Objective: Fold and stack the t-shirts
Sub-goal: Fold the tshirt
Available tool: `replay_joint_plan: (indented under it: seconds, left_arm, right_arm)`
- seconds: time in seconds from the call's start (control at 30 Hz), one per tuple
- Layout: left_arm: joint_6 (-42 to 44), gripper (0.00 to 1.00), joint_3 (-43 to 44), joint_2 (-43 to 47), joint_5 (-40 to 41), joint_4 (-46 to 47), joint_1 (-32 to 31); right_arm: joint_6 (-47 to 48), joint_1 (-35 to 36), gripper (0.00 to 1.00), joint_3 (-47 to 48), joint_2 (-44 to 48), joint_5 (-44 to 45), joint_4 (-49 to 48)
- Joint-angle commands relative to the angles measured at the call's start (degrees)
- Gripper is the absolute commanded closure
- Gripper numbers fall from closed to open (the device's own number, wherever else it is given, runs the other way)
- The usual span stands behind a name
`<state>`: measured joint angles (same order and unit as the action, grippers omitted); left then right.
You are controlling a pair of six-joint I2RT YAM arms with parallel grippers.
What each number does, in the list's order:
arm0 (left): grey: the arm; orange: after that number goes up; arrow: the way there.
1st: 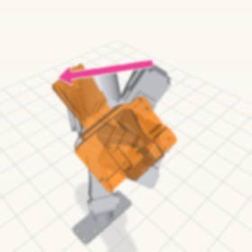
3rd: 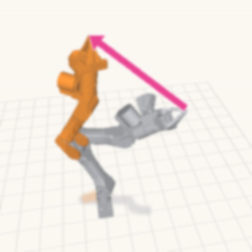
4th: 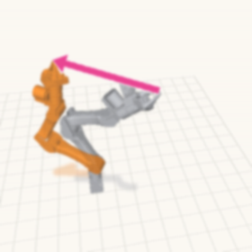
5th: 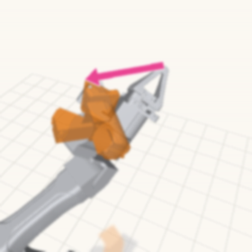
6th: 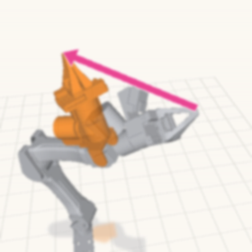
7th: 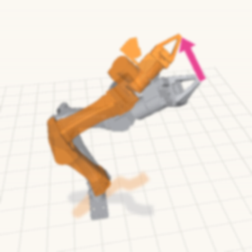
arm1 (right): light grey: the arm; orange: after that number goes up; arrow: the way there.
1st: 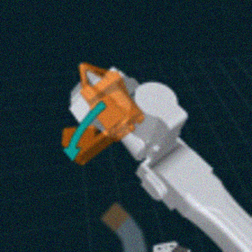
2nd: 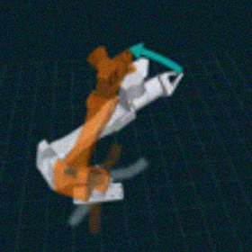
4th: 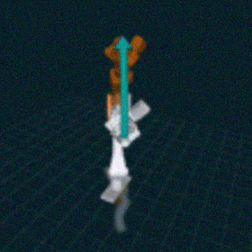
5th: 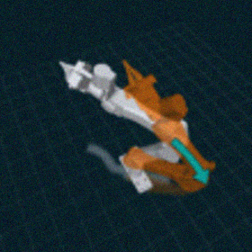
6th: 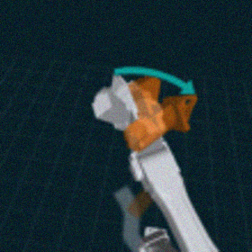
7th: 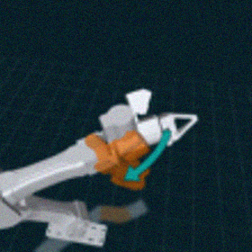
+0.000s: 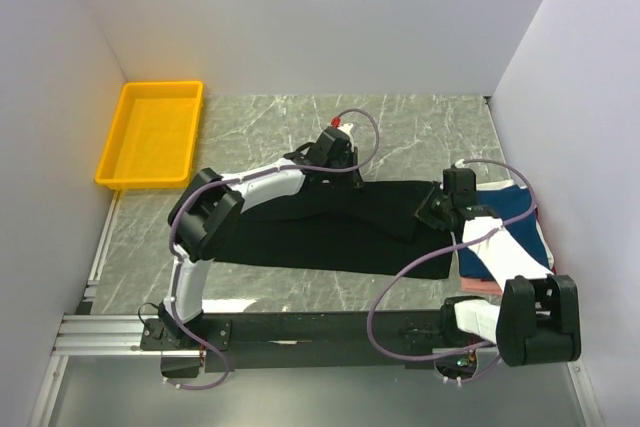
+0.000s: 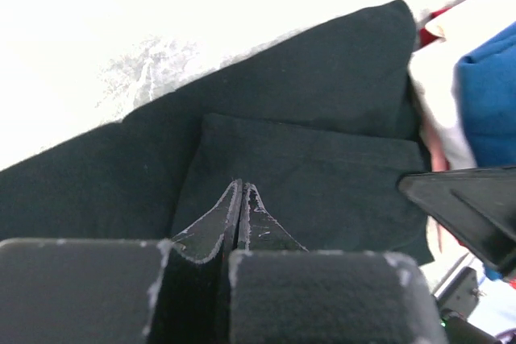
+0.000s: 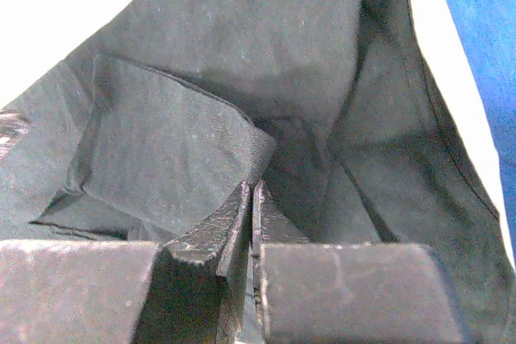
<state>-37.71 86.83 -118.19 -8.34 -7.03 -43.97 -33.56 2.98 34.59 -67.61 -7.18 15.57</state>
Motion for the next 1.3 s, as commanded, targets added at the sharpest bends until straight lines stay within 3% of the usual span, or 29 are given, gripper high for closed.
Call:
replay_joint_plan:
  seconds: [0.0, 0.23, 0.37, 0.5, 0.93, 1.27]
  left_arm:
    - [-0.87, 1.00, -1.57, 4.37, -0.45, 3.25, -0.51]
    - [0.27, 0.98, 1.93, 0.61, 0.07, 0.37, -1.03]
    - [3.25, 0.75, 7.21, -3.36, 1.74, -3.68, -2.26]
    - [4.31, 0.63, 10.90, -6.43, 3.59, -5.62, -2.79]
    - [7.57, 0.58, 13.28, -9.16, 10.62, -6.95, -4.29]
    - [8.80, 0.59, 14.95, -10.39, 7.73, -7.47, -4.46]
  right_arm:
    - [0.43, -0.35, 0.93, -1.10, 3.45, -0.29, 0.68]
    - [0.86, -0.35, 0.93, -1.89, 4.95, -1.25, 1.48]
    - [0.95, -0.26, 0.94, -3.30, 5.82, -1.96, 1.04]
    - [0.95, -0.35, 0.94, -4.88, 5.74, -1.96, 0.51]
    - [0.34, -0.26, 0.94, -7.69, 5.47, -3.45, -1.25]
    - [-0.01, -0.26, 0.95, -8.66, 5.91, -3.72, -2.13]
